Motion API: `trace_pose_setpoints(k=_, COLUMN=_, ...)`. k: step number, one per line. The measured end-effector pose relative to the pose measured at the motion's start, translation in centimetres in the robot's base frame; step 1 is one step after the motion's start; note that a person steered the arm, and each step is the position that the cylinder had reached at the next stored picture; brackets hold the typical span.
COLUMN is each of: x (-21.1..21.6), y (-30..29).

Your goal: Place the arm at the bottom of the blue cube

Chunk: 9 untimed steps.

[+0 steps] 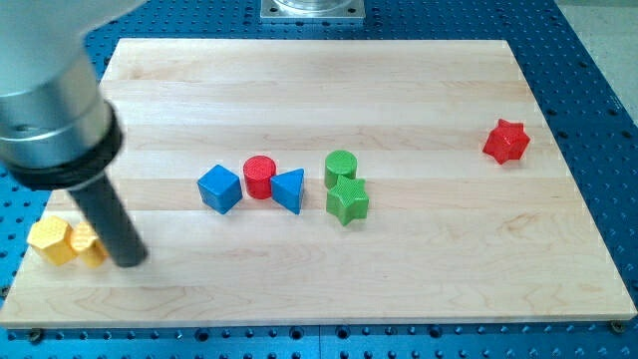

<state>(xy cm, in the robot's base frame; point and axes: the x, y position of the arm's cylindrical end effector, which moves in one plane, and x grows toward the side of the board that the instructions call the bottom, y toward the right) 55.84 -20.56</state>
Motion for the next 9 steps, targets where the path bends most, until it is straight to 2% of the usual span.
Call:
trace_pose_setpoints(k=1, x=0.0, y=0.5)
trace_pose_setpoints(k=2, x=0.3, y=5.6)
trace_pose_setpoints(k=3, x=0.3, y=8.0)
trace_pose_setpoints(k=7, x=-0.4, y=8.3)
trace_pose_setpoints(k=9, x=-0.6, y=6.4)
